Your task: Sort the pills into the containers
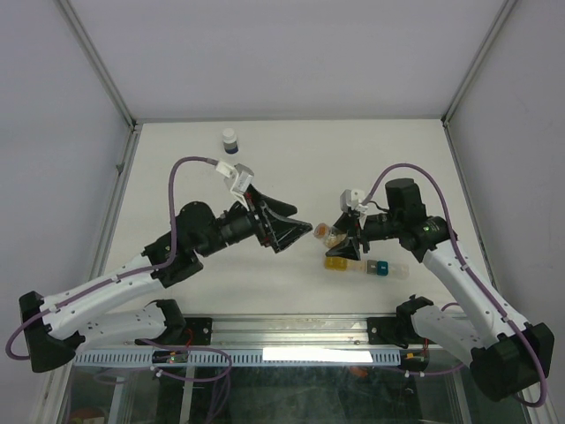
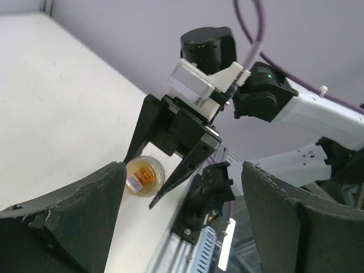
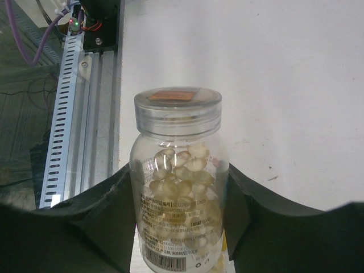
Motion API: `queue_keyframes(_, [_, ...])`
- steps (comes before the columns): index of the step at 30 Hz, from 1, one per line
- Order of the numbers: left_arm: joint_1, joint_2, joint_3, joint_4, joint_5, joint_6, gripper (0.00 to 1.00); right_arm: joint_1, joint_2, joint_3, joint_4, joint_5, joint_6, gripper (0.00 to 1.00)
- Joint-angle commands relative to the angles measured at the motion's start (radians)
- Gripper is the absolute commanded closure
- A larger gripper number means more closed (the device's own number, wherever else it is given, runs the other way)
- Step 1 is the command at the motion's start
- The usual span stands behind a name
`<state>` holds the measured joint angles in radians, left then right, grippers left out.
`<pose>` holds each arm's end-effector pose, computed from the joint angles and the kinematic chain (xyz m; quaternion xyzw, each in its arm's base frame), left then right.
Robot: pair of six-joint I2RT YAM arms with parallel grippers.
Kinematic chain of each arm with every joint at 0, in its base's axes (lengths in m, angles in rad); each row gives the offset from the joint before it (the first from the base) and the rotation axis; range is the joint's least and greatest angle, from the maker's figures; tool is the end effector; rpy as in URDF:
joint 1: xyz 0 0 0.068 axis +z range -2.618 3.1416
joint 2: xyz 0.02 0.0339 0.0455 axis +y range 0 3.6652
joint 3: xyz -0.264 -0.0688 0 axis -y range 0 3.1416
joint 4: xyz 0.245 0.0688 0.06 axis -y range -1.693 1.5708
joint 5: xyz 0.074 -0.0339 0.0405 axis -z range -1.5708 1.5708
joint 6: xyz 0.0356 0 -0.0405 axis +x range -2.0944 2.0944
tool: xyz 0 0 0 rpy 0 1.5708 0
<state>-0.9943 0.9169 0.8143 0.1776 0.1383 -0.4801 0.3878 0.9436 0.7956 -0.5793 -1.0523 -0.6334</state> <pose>0.1148 -0.1856 0.3658 0.2215 0.6433 -0.5264 0.5099 0.1593 0.0985 0.2895 -0.5649 0.5879 0.4114 0.4074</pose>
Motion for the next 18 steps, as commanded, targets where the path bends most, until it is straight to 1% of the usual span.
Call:
queue_keyframes(1, [-0.088, 0.089, 0.149, -0.337, -0.280, -0.231, 0.17, -0.004, 0.004, 0.028, 0.043, -0.006, 0.004, 1.00])
queue_keyframes(3, [-0.112, 0.160, 0.214, -0.408, -0.300, -0.225, 0.17, -0.004, 0.006, 0.028, 0.042, -0.005, 0.004, 1.00])
queue_keyframes(6, [-0.119, 0.238, 0.292, -0.447, -0.284, -0.210, 0.17, -0.004, 0.013, 0.028, 0.043, -0.005, 0.005, 1.00])
queue_keyframes(10, [-0.121, 0.316, 0.347, -0.476, -0.268, -0.185, 0.19, -0.004, 0.015, 0.027, 0.042, 0.004, 0.003, 1.00])
queue_keyframes(12, [-0.121, 0.339, 0.368, -0.482, -0.256, -0.176, 0.22, -0.004, 0.016, 0.027, 0.044, 0.007, 0.003, 1.00])
queue_keyframes(16, [-0.121, 0.373, 0.393, -0.487, -0.228, -0.156, 0.38, -0.004, 0.020, 0.028, 0.044, 0.009, 0.001, 1.00])
queue_keyframes(18, [-0.121, 0.382, 0.397, -0.486, -0.209, -0.154, 0.43, -0.004, 0.018, 0.027, 0.042, 0.010, 0.001, 1.00])
